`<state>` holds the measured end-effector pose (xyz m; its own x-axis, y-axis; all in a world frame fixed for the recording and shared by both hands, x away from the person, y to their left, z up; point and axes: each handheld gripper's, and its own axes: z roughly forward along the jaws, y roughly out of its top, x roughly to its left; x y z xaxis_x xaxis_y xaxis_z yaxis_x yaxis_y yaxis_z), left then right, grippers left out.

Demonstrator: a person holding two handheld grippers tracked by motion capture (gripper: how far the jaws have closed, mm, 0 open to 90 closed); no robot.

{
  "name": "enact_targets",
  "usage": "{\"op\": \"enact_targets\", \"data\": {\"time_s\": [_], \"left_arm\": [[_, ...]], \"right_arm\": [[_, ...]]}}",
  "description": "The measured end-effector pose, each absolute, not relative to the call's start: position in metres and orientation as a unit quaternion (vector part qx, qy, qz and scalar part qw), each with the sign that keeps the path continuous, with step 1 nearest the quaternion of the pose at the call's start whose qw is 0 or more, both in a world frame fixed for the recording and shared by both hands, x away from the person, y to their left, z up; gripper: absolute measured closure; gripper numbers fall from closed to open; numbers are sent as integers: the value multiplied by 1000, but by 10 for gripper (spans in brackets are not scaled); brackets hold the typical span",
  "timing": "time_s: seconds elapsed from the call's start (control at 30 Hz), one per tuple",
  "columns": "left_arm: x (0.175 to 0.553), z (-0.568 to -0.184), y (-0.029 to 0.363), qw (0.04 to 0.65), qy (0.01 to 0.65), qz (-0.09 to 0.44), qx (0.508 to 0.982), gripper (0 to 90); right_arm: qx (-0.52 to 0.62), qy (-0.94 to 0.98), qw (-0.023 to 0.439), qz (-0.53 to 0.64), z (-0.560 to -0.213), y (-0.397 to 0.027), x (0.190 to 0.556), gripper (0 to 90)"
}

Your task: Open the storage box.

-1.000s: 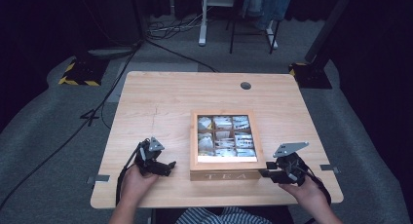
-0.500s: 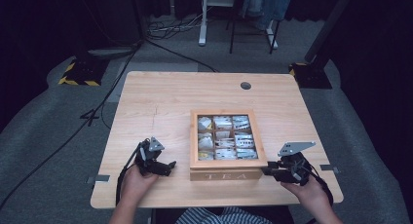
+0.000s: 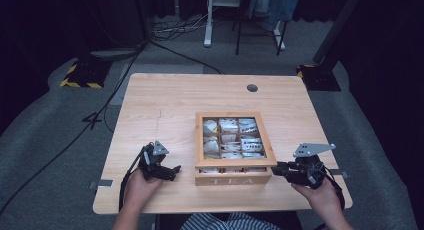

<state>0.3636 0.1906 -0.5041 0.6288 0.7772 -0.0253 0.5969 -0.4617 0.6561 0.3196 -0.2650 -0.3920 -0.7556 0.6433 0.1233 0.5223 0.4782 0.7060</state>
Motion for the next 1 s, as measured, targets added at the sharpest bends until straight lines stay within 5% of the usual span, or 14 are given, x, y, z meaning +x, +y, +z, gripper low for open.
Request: {"op": "enact_targets", "data": {"time_s": [0.47, 1.0], "left_arm": [[360, -503, 196, 332, 420, 154, 830, 153], [360, -503, 197, 331, 422, 156, 829, 159]], "right_arm": [[342, 840, 92, 411, -376, -268, 323, 737], [357, 824, 107, 427, -359, -265, 334, 733]]}}
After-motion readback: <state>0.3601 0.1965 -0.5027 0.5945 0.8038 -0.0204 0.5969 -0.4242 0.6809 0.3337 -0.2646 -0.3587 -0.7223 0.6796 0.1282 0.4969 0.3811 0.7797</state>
